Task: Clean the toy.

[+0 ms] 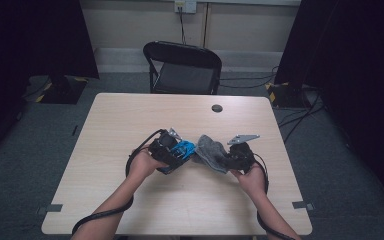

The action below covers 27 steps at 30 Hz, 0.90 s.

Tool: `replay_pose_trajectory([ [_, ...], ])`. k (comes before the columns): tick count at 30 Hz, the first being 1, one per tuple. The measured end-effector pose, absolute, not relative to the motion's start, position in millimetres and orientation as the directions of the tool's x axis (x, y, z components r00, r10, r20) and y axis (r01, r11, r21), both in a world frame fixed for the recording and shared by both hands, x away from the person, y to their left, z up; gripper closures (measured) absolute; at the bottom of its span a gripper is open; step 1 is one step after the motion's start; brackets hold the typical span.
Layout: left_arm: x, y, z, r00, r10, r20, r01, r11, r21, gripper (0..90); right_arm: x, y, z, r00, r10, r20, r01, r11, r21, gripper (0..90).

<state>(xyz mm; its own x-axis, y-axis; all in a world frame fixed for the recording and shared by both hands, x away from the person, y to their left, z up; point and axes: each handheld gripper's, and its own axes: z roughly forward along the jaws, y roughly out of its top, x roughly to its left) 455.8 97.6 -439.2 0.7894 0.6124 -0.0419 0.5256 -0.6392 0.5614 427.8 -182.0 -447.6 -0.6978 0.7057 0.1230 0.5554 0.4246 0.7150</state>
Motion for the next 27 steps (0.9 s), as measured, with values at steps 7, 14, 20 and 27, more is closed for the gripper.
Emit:
replay_pose_trajectory([
  [7,457,105,-434,0.783,0.62,-0.049,0.533,-0.627,0.568,28.2,423,-195,-448,-0.682,0.721,0.121,0.564,0.414,0.715,77.6],
  [14,445,99,-427,0.81,0.586,-0.035,0.494,-0.647,0.581,28.2,434,-215,-441,-0.608,0.784,0.126,0.591,0.342,0.73,77.7],
  [20,437,88,-424,0.837,0.546,-0.037,0.46,-0.666,0.588,28.2,447,-213,-430,-0.576,0.81,0.112,0.597,0.323,0.734,77.7],
  [27,431,77,-424,0.859,0.51,-0.046,0.434,-0.677,0.594,28.2,459,-194,-421,-0.582,0.805,0.111,0.589,0.324,0.74,77.7],
])
